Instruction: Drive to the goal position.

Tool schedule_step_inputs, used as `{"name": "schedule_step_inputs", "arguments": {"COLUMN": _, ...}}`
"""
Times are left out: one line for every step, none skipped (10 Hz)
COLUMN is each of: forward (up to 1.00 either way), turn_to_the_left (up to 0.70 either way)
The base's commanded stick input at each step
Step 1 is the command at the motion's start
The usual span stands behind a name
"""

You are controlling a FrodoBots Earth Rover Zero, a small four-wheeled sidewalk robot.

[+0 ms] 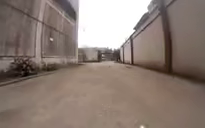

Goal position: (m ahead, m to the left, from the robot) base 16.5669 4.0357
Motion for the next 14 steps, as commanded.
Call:
{"name": "schedule_step_inputs", "arguments": {"forward": 0.3, "turn_to_the_left": 0.0}}
{"name": "schedule_step_inputs", "arguments": {"forward": 0.3, "turn_to_the_left": 0.0}}
{"name": "schedule_step_inputs", "arguments": {"forward": 0.3, "turn_to_the_left": 0.0}}
{"name": "schedule_step_inputs", "arguments": {"forward": 0.3, "turn_to_the_left": 0.0}}
{"name": "schedule_step_inputs", "arguments": {"forward": 0.3, "turn_to_the_left": 0.0}}
{"name": "schedule_step_inputs", "arguments": {"forward": 0.3, "turn_to_the_left": -0.01}}
{"name": "schedule_step_inputs", "arguments": {"forward": 0.3, "turn_to_the_left": -0.17}}
{"name": "schedule_step_inputs", "arguments": {"forward": 0.3, "turn_to_the_left": -0.5}}
{"name": "schedule_step_inputs", "arguments": {"forward": 0.3, "turn_to_the_left": -0.1}}
{"name": "schedule_step_inputs", "arguments": {"forward": 0.3, "turn_to_the_left": 0.0}}
{"name": "schedule_step_inputs", "arguments": {"forward": 0.3, "turn_to_the_left": 0.0}}
{"name": "schedule_step_inputs", "arguments": {"forward": 0.3, "turn_to_the_left": 0.0}}
{"name": "schedule_step_inputs", "arguments": {"forward": 0.3, "turn_to_the_left": 0.0}}
{"name": "schedule_step_inputs", "arguments": {"forward": 0.3, "turn_to_the_left": 0.0}}
